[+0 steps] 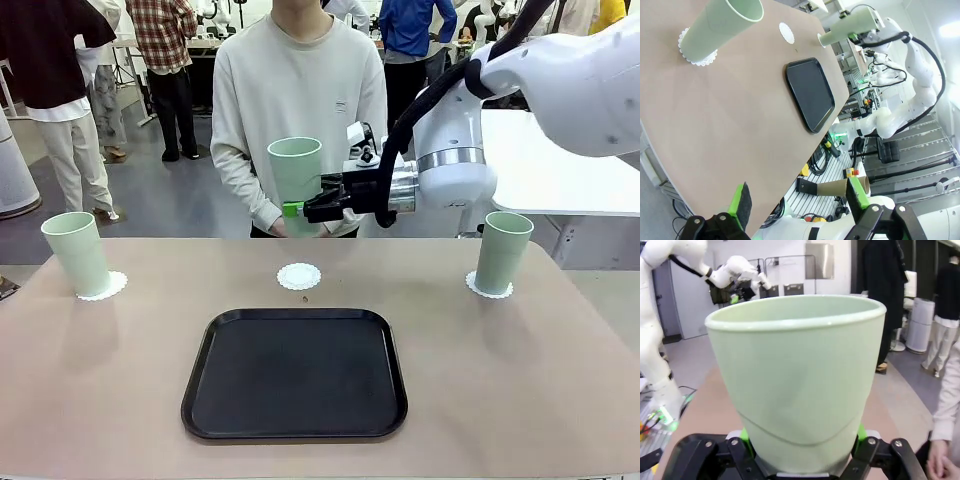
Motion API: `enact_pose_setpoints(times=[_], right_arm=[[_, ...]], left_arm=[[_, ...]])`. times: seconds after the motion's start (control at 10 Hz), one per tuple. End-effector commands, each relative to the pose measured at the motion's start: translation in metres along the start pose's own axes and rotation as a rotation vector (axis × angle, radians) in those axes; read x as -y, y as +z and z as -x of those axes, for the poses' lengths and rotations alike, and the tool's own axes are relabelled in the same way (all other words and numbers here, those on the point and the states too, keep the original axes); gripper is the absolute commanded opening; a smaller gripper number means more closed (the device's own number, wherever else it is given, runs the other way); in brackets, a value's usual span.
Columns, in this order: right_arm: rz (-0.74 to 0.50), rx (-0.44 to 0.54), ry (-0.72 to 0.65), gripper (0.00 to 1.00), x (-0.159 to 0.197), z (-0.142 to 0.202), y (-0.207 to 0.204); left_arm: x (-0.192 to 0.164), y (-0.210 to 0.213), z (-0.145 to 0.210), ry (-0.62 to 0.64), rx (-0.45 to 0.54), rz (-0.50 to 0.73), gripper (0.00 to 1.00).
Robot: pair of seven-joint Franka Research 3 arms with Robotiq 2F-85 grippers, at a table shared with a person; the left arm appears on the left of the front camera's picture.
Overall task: Place coasters on the table and set cups on them.
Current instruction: Take one Reusable plastic cup from the Flat Tray and place it on a coaster set by the human.
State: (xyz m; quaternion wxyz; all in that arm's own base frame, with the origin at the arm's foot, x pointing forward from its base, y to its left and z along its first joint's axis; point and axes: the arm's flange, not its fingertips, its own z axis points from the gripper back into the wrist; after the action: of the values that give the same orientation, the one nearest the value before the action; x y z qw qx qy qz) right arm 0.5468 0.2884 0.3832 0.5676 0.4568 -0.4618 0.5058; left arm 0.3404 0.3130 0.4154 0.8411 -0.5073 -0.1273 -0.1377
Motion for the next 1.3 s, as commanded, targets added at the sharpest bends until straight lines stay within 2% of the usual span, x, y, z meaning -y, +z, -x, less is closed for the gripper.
enact_pose_setpoints(times=[0.0,0.3,0.4,0.7,0.8,0.9,1.2], right_arm=[[0.049,-0.007,-0.013,0.82,0.035,0.008,-0.013],[0.075,-0.052,-0.040,0.82,0.041,0.006,-0.013],[0.060,-0.010,-0.016,0.82,0.044,0.020,-0.003],[0.068,-0.020,-0.019,0.82,0.044,0.017,-0.006],[-0.011,-0.032,0.095,0.82,0.044,0.029,-0.012],[-0.029,0.027,0.083,0.82,0.057,0.044,-0.014],[-0.069,0.051,0.091,0.82,0.073,0.077,-0.025]], left_arm=[[0.002,0.001,0.001,-0.005,0.002,-0.002,1.00],[0.002,0.001,0.001,-0.005,0.002,-0.002,1.00],[0.002,0.001,0.001,-0.005,0.002,-0.002,1.00],[0.002,0.001,0.001,-0.005,0.002,-0.002,1.00],[0.002,0.001,0.001,-0.005,0.002,-0.002,1.00],[0.002,0.001,0.001,-0.005,0.002,-0.002,1.00],[0.002,0.001,0.001,-0.005,0.002,-0.002,1.00]])
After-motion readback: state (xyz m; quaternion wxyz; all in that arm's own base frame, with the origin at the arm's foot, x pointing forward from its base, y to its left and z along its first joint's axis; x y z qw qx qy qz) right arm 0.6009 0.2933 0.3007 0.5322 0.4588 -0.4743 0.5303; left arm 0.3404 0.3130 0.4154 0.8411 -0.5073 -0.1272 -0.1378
